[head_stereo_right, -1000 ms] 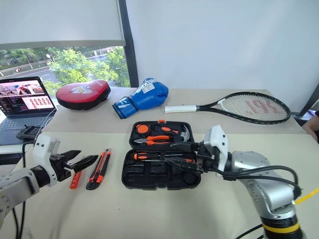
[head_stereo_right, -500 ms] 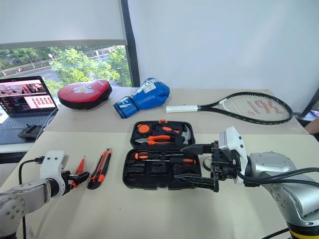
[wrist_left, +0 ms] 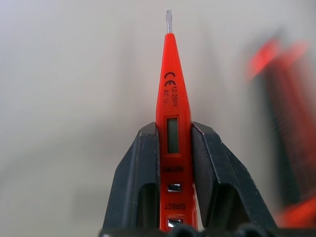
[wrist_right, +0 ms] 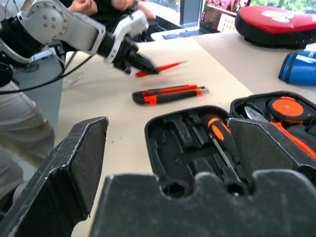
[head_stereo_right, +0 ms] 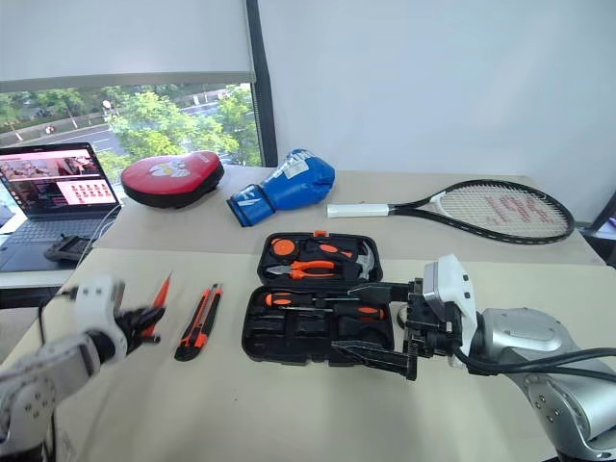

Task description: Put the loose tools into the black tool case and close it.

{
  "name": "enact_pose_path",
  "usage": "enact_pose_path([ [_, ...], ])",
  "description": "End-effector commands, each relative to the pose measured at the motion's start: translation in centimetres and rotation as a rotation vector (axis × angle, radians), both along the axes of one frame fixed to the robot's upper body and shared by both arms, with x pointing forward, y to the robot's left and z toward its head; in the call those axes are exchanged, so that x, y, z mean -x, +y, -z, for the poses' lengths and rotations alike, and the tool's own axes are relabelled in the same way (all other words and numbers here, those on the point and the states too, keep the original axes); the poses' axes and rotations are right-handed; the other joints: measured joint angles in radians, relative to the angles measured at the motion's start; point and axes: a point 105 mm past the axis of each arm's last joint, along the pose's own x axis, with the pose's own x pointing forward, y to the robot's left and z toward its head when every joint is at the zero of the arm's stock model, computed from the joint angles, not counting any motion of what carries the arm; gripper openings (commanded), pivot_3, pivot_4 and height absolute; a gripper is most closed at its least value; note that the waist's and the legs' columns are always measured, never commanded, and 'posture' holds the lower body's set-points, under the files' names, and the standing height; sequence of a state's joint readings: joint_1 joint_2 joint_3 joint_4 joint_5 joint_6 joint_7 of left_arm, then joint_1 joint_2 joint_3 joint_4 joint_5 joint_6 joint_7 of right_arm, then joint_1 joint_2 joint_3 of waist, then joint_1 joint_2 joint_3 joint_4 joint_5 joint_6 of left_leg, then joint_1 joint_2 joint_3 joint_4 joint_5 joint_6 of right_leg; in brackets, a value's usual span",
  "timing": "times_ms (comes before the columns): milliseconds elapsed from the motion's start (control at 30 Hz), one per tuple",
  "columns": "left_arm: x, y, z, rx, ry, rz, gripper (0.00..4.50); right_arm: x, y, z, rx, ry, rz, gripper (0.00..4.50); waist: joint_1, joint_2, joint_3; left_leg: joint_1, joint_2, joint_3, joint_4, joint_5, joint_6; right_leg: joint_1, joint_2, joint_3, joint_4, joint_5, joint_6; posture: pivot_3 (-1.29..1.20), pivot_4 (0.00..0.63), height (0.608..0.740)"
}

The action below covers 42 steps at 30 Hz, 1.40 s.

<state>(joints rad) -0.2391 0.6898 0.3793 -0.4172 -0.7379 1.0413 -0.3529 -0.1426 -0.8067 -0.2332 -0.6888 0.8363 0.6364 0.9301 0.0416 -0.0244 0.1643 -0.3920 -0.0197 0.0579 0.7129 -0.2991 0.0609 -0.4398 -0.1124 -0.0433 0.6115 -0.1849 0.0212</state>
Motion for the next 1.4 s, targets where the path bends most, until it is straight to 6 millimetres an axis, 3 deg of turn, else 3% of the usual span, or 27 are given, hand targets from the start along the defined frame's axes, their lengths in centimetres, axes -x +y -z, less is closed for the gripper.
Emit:
enact_pose_path([
  [33,1.4,-5.9,-1.8,-0.1,-0.023,0.522,0.45,0.6,-0.3,-1.0,-0.009,-0.085,0.044,4.5,-0.003,0.001,-0.001,0.001,-0.001,0.001,0.0,0.001,0.002,0.0,0.002,-0.001,0.0,0.0,0.0,0.0,0.15,0.74],
  [100,1.5,-8.2,-0.9,-0.266,-0.024,0.781,0.45,1.0,-0.8,-0.7,0.003,-0.083,0.086,4.5,-0.004,0.003,-0.001,0.003,-0.003,0.005,-0.001,0.002,0.009,0.002,0.002,0.0,-0.001,0.0,0.0,0.0,0.15,0.74],
  [267,-0.5,-11.0,0.8,-0.426,-0.01,1.05,0.45,1.9,-1.4,0.0,0.03,-0.07,0.162,4.5,-0.003,0.002,-0.001,0.003,-0.004,0.008,-0.001,0.002,0.012,0.002,0.005,0.001,-0.002,0.0,0.001,0.0,0.15,0.74],
  [467,-1.6,-14.5,2.2,-0.522,-0.012,1.187,0.45,3.1,-2.2,0.5,0.056,-0.056,0.243,4.5,-0.005,0.001,0.0,0.001,-0.004,0.007,0.002,0.0,0.018,0.003,0.006,0.002,-0.002,-0.001,0.005,0.0,0.15,0.74],
  [900,-3.2,-14.5,4.6,-0.624,0.066,1.103,0.45,4.2,-2.8,0.8,0.07,-0.046,0.304,4.5,-0.012,0.001,0.0,0.001,-0.003,0.006,0.01,-0.007,0.029,0.005,0.005,0.003,0.0,0.0,0.01,0.0,0.15,0.74],
  [1233,-3.6,-14.6,4.7,-0.649,0.045,1.093,0.45,4.5,-2.7,1.0,0.073,-0.035,0.299,4.5,-0.006,0.001,0.0,0.001,-0.003,0.006,0.013,-0.007,0.03,0.006,0.005,0.003,0.0,0.0,0.01,0.0,0.15,0.74],
  [1267,-3.7,-14.7,4.2,-0.629,0.027,1.089,1.45,4.5,-2.7,1.0,0.073,-0.035,0.299,4.5,-0.005,0.001,0.0,0.001,-0.003,0.006,0.013,-0.007,0.03,0.006,0.005,0.003,0.0,0.0,0.01,0.0,0.15,0.74],
  [1400,-3.5,-14.5,1.8,-0.523,-0.036,1.077,2.79,4.4,-2.7,1.0,0.07,-0.032,0.297,4.5,-0.005,0.001,0.0,0.0,-0.003,0.006,0.014,-0.007,0.03,0.005,0.005,0.003,0.0,0.001,0.011,0.0,0.15,0.74],
])
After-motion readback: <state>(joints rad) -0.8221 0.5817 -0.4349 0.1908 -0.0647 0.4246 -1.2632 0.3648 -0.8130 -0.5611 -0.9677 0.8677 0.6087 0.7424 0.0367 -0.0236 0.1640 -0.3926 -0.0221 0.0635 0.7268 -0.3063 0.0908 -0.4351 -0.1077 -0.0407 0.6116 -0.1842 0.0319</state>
